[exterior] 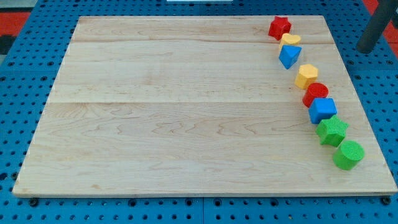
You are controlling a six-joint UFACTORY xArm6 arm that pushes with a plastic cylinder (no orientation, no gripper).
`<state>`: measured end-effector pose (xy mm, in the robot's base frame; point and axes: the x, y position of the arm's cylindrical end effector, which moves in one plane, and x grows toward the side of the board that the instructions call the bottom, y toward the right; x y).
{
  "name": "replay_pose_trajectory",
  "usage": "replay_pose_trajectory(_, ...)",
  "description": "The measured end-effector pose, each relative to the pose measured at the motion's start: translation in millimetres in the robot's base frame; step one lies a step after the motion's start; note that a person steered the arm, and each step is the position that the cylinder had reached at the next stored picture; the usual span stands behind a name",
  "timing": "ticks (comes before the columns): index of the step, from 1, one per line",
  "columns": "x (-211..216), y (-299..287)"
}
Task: Push the red circle towards the center of the board
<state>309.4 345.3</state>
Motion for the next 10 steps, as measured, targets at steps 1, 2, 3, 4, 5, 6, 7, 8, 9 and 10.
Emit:
replay_pose_trajectory(1, 0.0, 0.0)
replay_pose_trajectory(2, -0.1, 0.2)
replay_pose_trajectory(3, 32.0, -2.4)
replay_pose_trajectory(4, 79.8, -6.6)
replay_pose_trajectory(5, 106.7, -3.8)
replay_pose_trajectory(6, 147.3, -45.8)
replay_pose_trajectory(7, 149.4, -74.2)
replay_pose_trajectory(8, 140.0, -93.8)
replay_pose_trajectory(9, 115.9, -134.4)
replay_pose_trajectory(10, 127.3, -239.8)
